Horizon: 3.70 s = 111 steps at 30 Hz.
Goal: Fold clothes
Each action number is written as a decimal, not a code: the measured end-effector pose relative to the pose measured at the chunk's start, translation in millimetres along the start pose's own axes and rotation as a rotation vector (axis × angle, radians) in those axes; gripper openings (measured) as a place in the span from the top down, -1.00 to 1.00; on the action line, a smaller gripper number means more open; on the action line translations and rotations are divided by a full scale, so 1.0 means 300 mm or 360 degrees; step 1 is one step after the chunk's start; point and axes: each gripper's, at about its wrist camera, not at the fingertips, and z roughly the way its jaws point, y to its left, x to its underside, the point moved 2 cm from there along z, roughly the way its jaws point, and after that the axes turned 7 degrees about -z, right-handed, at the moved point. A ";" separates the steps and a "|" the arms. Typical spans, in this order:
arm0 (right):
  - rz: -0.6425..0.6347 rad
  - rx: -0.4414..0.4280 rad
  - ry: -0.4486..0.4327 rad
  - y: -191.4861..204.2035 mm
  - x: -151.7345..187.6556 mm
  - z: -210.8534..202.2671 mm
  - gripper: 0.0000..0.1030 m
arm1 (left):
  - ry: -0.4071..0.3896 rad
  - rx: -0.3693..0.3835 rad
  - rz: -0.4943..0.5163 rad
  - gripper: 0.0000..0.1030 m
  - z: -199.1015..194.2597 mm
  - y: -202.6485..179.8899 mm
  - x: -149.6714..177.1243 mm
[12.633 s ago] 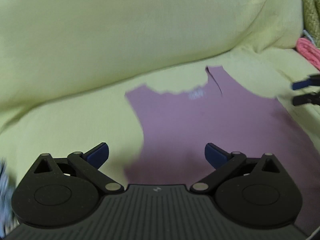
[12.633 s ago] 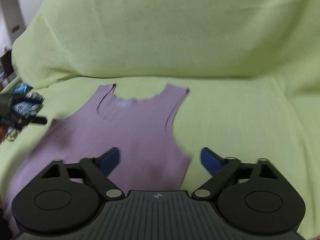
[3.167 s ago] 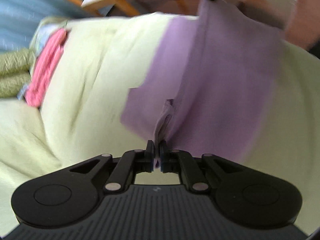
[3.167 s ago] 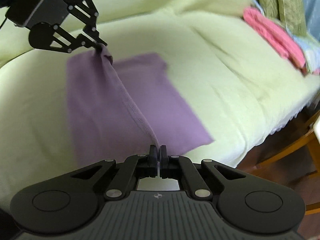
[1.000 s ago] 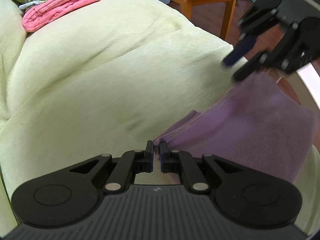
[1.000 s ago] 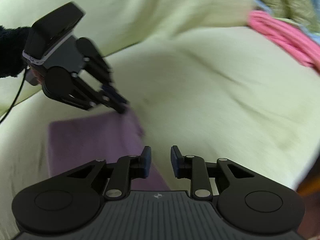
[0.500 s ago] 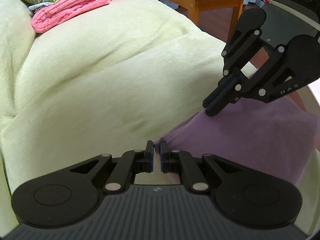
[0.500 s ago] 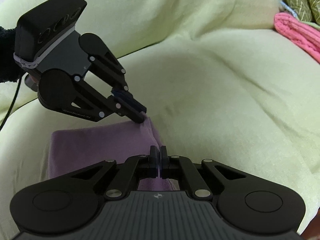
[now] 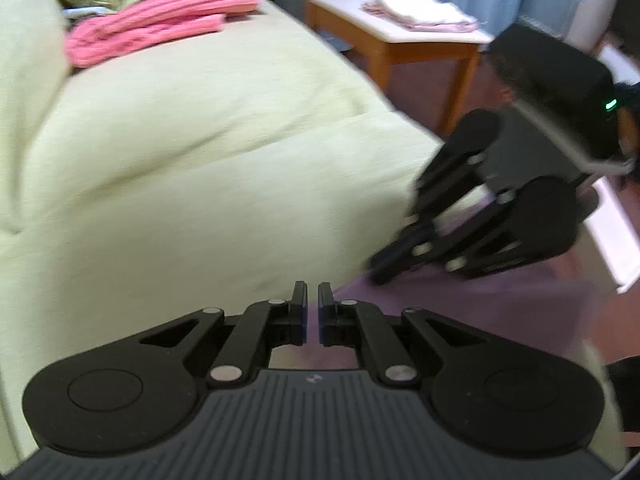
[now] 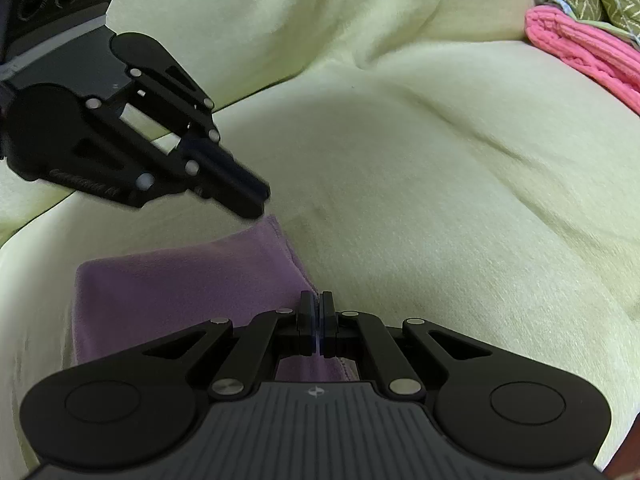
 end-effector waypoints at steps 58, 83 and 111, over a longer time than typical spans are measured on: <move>-0.0122 0.0197 -0.0370 0.739 0.181 -0.053 0.91 | 0.0202 -0.0052 0.0190 0.90 0.121 0.011 -0.001; 0.0286 0.0731 -0.0198 0.540 0.415 -0.310 0.88 | -0.0048 -0.0151 0.0178 0.89 -0.165 -0.163 0.104; 0.0392 0.0939 0.0017 0.413 0.545 -0.300 0.79 | 0.0167 -0.0278 -0.0114 0.77 -0.049 -0.285 0.248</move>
